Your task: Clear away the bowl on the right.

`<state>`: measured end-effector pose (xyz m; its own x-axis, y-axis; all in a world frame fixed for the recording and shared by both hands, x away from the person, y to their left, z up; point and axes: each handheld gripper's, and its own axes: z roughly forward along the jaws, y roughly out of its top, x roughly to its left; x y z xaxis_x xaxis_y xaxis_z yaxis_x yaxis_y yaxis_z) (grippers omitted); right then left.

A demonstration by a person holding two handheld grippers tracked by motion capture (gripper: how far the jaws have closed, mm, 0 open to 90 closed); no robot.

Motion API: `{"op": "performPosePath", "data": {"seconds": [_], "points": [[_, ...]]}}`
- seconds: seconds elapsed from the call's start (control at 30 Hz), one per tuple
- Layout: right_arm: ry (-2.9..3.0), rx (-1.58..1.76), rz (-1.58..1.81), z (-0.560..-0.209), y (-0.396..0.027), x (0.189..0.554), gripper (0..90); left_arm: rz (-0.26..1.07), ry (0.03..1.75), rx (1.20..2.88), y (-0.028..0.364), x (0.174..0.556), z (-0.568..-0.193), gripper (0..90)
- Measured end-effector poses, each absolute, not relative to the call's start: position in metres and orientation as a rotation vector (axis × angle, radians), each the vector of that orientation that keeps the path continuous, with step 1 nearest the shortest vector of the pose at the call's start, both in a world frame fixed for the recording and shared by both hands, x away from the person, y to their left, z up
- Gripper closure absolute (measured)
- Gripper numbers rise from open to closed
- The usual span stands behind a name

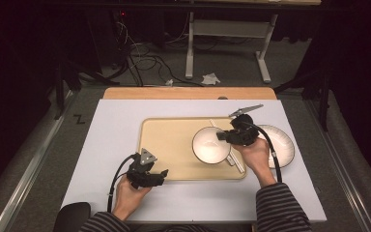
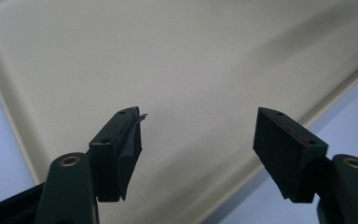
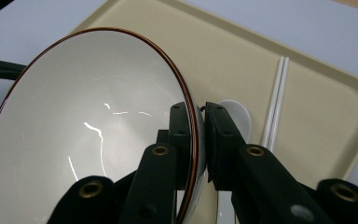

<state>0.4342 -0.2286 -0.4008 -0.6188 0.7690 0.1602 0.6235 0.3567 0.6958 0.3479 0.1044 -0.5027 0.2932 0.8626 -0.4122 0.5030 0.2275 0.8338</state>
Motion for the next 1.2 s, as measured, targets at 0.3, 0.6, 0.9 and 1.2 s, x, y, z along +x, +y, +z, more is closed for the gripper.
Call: {"op": "performPosePath", "data": {"seconds": [0.3, 0.6, 0.9, 1.2], "points": [[2.507, 1.179, 1.059, -0.4, -0.187, 0.446, 83.9, 0.393, 1.374, 1.422, 0.107, 0.35, -0.503, 32.8], [2.562, 1.196, 1.019, -0.41, -0.159, 0.463, 83.9, 0.388, 1.354, 1.454, 0.104, 0.348, -0.506, 33.5], [2.562, 1.259, 0.965, -0.423, -0.151, 0.484, 83.9, 0.379, 1.354, 1.483, 0.102, 0.348, -0.509, 33.6], [2.564, 1.292, 0.918, -0.434, -0.139, 0.498, 83.8, 0.372, 1.345, 1.499, 0.1, 0.347, -0.51, 33.6]]}}
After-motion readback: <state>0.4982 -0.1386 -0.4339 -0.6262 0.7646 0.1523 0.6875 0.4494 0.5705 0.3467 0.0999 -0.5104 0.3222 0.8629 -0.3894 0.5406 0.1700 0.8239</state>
